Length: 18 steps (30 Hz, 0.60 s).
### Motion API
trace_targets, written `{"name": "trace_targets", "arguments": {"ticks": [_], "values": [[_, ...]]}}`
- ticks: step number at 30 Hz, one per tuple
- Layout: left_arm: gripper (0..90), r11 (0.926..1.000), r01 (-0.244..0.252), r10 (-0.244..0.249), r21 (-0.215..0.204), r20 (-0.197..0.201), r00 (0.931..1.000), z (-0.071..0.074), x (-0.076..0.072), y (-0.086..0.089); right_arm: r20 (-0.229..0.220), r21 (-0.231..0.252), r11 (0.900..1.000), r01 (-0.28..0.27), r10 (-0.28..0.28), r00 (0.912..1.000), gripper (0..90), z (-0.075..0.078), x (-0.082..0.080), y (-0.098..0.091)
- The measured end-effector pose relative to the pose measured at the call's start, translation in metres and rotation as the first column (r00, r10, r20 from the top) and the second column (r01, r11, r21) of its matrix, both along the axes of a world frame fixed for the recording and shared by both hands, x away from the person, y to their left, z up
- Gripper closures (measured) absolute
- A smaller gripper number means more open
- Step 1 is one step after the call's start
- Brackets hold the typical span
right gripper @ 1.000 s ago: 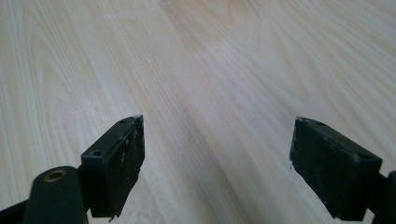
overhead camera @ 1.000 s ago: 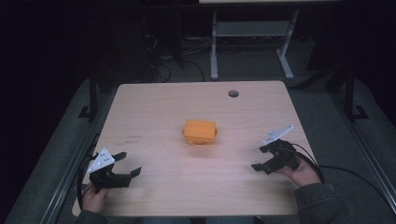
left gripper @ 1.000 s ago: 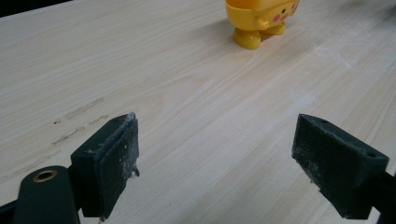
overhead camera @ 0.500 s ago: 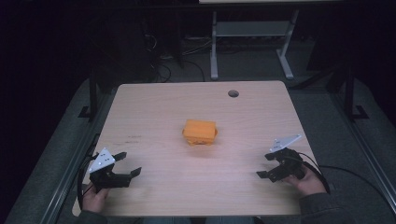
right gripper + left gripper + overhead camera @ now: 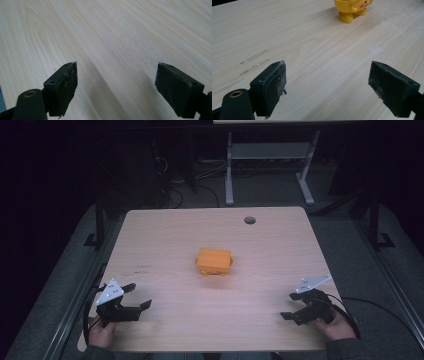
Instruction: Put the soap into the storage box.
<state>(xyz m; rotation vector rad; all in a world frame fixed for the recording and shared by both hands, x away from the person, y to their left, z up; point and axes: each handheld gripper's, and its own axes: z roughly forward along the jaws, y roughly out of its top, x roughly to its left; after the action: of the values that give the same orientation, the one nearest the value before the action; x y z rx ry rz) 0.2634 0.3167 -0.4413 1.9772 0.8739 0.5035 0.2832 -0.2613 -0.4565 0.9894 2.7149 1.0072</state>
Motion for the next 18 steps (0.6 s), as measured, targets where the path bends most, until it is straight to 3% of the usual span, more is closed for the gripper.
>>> {"name": "trace_targets", "arguments": {"ticks": [8, 17, 18], "values": [[14.3, 1.0, -0.002, 0.002, -0.005, -0.002, 1.0, 0.0, 0.0, 0.0, 0.001, 0.012, 0.9993, 0.035, -0.035, 0.9994, 17.8, -0.004, -0.013, -0.007], [14.3, 1.0, 0.0, 0.0, -0.002, -0.004, 1.0, 0.0, 0.0, 0.0, 0.04, 0.024, 0.9978, 0.061, -0.062, 0.9973, 16.9, -0.006, -0.03, -0.011], [14.3, 1.0, 0.0, 0.0, -0.002, -0.003, 1.0, 0.0, 0.0, 0.0, 0.053, 0.052, 0.9963, 0.068, -0.071, 0.996, 16.6, -0.005, -0.035, -0.009]]}}
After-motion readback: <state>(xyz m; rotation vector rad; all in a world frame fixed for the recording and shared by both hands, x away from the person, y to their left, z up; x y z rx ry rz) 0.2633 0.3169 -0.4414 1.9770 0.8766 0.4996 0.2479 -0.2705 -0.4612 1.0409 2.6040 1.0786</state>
